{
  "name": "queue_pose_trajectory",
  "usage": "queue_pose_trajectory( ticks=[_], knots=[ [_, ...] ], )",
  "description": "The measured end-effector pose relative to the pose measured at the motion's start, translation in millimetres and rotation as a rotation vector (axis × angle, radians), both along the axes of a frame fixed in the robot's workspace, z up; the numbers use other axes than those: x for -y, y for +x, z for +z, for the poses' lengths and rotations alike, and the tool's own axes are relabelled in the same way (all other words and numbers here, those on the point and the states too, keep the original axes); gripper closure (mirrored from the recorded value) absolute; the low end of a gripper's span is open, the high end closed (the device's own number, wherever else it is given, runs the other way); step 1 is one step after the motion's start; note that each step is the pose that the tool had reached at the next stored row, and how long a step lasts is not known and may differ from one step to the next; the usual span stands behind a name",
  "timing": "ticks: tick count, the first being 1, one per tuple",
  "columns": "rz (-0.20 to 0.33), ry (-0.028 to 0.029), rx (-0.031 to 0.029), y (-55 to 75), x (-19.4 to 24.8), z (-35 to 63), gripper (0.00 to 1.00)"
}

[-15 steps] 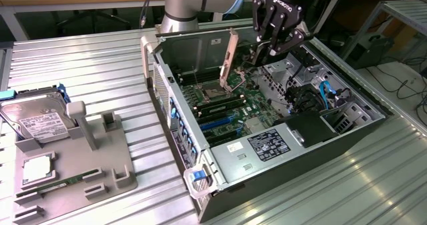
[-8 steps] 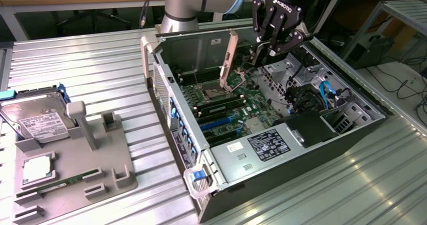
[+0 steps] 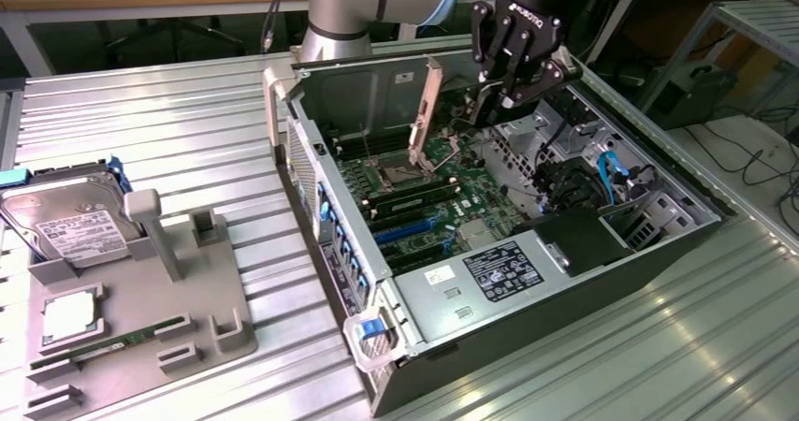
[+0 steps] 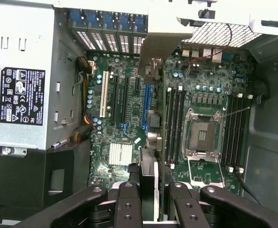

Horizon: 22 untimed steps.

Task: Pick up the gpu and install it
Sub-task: 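Insert the gpu into the slot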

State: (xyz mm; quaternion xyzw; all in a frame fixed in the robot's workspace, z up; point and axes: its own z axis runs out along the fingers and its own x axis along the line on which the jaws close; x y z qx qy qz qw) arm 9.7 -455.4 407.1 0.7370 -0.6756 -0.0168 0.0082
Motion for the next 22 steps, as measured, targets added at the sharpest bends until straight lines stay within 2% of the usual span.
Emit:
queue_pose_trajectory(
  ticks=[22],
  knots=[
    [-0.020, 0.0000, -0.0003, 0.0, 0.0, -5.5, 0.73]
  ],
)
